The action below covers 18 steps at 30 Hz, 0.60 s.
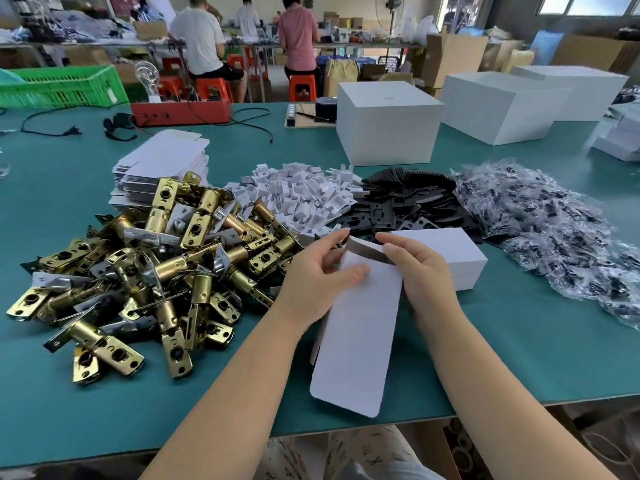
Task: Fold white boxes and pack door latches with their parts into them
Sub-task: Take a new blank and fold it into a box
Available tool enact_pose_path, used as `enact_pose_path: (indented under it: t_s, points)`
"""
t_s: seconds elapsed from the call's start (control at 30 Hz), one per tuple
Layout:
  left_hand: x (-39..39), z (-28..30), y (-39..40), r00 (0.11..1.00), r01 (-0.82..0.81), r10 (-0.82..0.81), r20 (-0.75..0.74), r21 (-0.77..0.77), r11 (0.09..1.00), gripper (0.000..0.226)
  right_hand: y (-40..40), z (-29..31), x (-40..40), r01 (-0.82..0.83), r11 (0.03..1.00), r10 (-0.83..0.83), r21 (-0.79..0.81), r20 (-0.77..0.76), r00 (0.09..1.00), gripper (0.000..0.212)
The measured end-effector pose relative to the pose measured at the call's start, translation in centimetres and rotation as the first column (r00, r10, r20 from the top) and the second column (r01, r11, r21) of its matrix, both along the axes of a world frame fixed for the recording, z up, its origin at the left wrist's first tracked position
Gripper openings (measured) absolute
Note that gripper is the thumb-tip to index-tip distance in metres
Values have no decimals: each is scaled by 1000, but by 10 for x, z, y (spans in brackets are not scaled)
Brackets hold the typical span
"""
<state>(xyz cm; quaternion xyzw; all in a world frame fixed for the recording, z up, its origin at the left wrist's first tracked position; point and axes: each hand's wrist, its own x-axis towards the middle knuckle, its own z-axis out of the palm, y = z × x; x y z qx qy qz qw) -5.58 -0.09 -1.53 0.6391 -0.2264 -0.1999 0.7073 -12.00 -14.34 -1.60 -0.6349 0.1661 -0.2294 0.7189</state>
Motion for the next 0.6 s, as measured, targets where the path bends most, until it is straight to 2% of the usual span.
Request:
enact_pose_path:
  t_s: [0.07,0.17,0.33,0.5,0.6]
  points:
    - [-1,-1,0,999,25,-25,34,-14,1000,64,-5,1,0,-33,999,34,38,-29,999,20]
    - [-1,-1,0,998,34,-30,57,-61,998,56,-6,2,0,-61,997,63,49,-24,998,23]
    - [-1,-3,1,994,15,-16,110,2,1000,59,-4,2,0,-20,996,19,-91,-11,1000,31]
    - [-1,-5,0,986,1,-10,167,53,999,49,-4,2,-1,-46,977,45,-207,-13,999,16]
    - [-1,-7,-2,981,-13,0,192,64,998,44,-3,2,-2,-76,971,77,-227,-5,997,20]
